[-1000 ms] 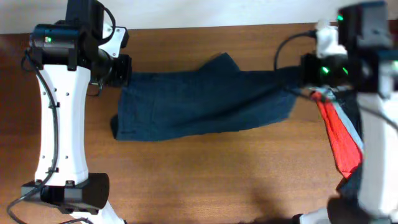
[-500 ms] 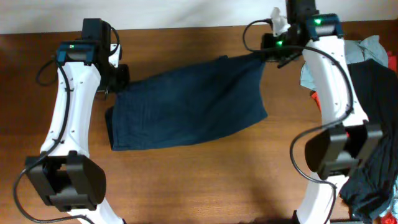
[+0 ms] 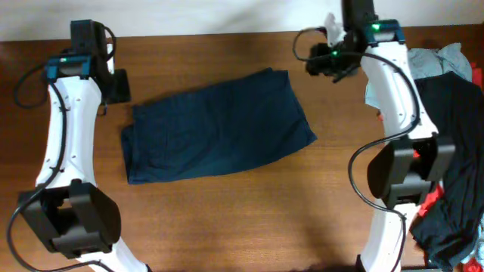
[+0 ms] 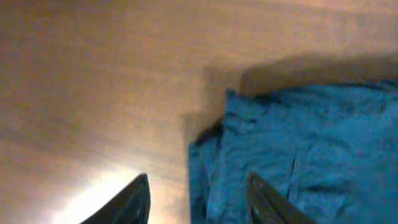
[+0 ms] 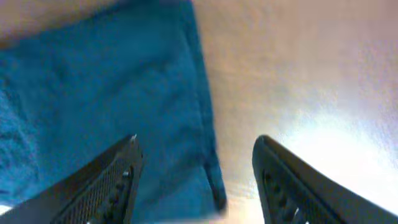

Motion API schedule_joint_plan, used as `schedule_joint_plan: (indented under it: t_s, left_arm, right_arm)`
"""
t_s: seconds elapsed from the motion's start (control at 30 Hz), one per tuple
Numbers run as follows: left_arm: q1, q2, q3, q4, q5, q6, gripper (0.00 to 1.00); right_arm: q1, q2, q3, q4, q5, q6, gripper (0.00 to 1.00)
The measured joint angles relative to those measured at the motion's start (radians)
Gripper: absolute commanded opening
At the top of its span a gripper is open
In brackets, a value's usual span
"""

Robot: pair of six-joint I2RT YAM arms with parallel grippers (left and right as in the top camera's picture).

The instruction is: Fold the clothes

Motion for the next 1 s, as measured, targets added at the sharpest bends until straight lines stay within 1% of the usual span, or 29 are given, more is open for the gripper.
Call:
schedule_joint_plan:
  t_s: [0.1, 0.17, 0.27, 0.33, 0.4, 0.5, 0.53, 0.73, 0.87, 1.0]
  left_arm:
    - [0.006, -0.008, 0.003, -0.055, 0.021, 0.000, 0.51]
    - [0.006, -0.019, 0.005, -0.094, 0.083, 0.000, 0.51]
    - [0.004, -0.027, 0.005, -0.115, 0.160, 0.000, 0.51]
    - [0.004, -0.033, -0.011, -0.101, 0.195, 0.000, 0.51]
    - [0.000, -0.043, -0.068, -0.058, 0.218, 0.000, 0.51]
    - [-0.010, -0.047, -0.187, 0.042, 0.239, 0.000, 0.51]
    - [-0.015, -0.046, -0.231, 0.078, 0.248, 0.000, 0.51]
    - [-0.064, -0.046, -0.448, 0.325, 0.281, 0.016, 0.51]
    - [-0.082, -0.046, -0.523, 0.399, 0.292, 0.027, 0.52]
    - [-0.081, -0.046, -0.558, 0.425, 0.289, 0.032, 0.52]
  right_arm:
    - [-0.041, -0.026, 0.000, -0.127, 0.000, 0.000, 0.61]
    - [-0.064, -0.050, 0.002, -0.204, 0.000, 0.000, 0.61]
    - [-0.060, -0.069, 0.001, -0.303, 0.000, -0.004, 0.69]
    - [-0.042, -0.077, -0.015, -0.319, 0.000, -0.015, 0.72]
    - [-0.013, -0.085, -0.059, -0.304, 0.000, -0.027, 0.74]
    - [0.026, -0.089, -0.149, -0.240, 0.001, -0.032, 0.75]
    - [0.043, -0.087, -0.206, -0.204, 0.002, -0.032, 0.75]
    - [0.069, -0.087, -0.489, 0.084, 0.008, -0.032, 0.77]
    - [0.066, -0.087, -0.607, 0.240, -0.001, -0.025, 0.77]
    - [0.065, -0.087, -0.680, 0.362, -0.072, -0.036, 0.75]
